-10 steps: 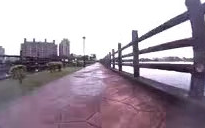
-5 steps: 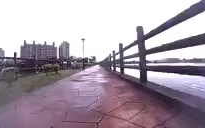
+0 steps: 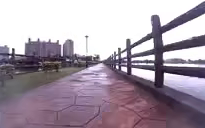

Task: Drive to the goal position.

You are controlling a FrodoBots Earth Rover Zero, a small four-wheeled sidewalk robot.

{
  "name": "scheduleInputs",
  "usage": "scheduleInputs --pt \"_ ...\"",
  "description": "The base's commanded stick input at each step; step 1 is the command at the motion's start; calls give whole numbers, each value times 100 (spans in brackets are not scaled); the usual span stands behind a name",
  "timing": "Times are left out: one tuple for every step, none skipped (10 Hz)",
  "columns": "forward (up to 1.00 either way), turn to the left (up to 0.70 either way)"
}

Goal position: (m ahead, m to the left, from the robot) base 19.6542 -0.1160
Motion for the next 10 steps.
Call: scheduleInputs --pt "100 -1" --pt "100 -1" --pt "100 -1" --pt "100 -1" --pt "100 -1" --pt "100 -1" --pt "100 -1" --pt "100 -1" --pt "100 8" --pt "100 39"
